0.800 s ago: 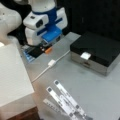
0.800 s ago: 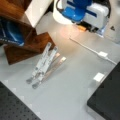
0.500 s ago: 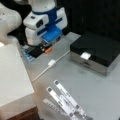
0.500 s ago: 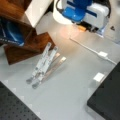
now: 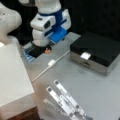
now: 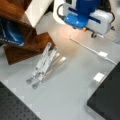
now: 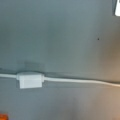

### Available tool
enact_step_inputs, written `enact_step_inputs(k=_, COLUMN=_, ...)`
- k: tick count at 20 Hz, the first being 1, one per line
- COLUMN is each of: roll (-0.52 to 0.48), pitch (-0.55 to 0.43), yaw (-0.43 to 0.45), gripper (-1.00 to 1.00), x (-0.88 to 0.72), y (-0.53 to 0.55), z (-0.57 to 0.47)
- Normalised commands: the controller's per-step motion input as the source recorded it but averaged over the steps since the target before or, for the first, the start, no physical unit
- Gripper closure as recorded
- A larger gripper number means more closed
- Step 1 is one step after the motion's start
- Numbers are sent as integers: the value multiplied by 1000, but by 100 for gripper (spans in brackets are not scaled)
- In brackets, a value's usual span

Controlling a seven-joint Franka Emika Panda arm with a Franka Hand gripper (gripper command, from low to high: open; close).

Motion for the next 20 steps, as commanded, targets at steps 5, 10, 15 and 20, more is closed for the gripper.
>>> enact_step_inputs(k=5, roll=90, pitch=49, yaw=-56, gripper=-100, x=439, y=392, z=58)
enact_step_inputs(k=10, roll=135, pitch=158, yaw=-158, gripper=-100, x=427, y=322, z=68)
enact_step_inputs(k=15, roll=301, pitch=198, yaw=-246, gripper=-100, x=419, y=236, z=64)
enact_step_inputs(k=20, roll=260, pitch=162, yaw=-253, gripper=-100, x=347, y=232, z=17)
